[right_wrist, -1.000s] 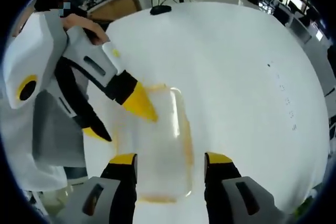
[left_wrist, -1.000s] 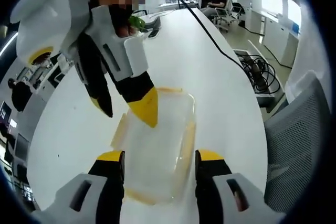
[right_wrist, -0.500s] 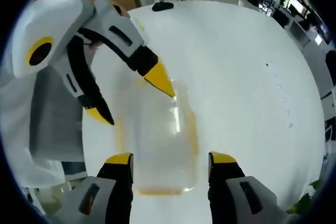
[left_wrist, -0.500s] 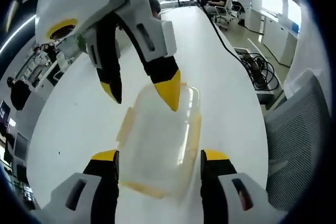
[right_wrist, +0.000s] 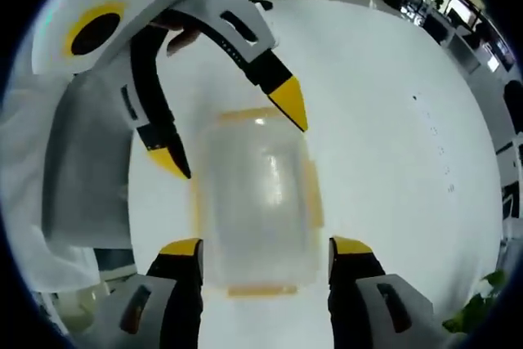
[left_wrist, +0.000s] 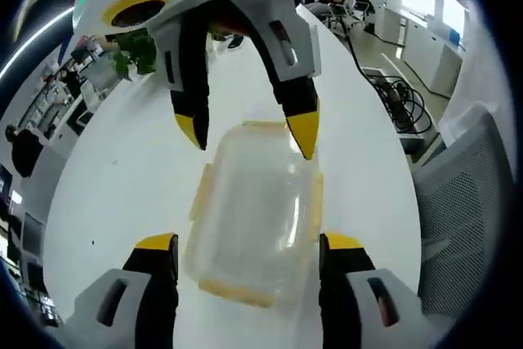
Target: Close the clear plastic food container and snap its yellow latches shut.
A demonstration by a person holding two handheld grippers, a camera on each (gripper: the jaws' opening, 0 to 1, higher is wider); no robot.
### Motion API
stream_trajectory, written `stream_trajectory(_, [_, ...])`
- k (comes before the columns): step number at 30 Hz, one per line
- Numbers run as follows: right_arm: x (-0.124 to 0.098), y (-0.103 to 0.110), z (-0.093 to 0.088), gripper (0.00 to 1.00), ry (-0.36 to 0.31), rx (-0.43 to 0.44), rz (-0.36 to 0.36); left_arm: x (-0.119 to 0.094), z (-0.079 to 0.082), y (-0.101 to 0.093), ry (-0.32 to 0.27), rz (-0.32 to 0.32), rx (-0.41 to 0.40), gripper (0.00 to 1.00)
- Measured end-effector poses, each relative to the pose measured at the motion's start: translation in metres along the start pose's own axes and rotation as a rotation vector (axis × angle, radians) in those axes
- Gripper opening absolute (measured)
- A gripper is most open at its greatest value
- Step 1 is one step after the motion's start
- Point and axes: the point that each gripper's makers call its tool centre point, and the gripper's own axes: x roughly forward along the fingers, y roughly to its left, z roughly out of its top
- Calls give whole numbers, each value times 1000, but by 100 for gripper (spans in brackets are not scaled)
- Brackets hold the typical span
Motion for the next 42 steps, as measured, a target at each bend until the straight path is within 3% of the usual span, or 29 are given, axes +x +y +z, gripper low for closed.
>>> stream_trajectory(19, [12, 4, -14, 68, 5, -22, -61, 17, -15, -2, 81, -106, 51, 74])
stream_trajectory(30, [21, 2, -19, 71, 20, -75, -85, 25, -19, -3, 113, -104, 92, 75])
stream_trajectory(42, [20, 2, -18, 70, 9, -80, -83, 25, -18, -3, 110, -103, 76, 74])
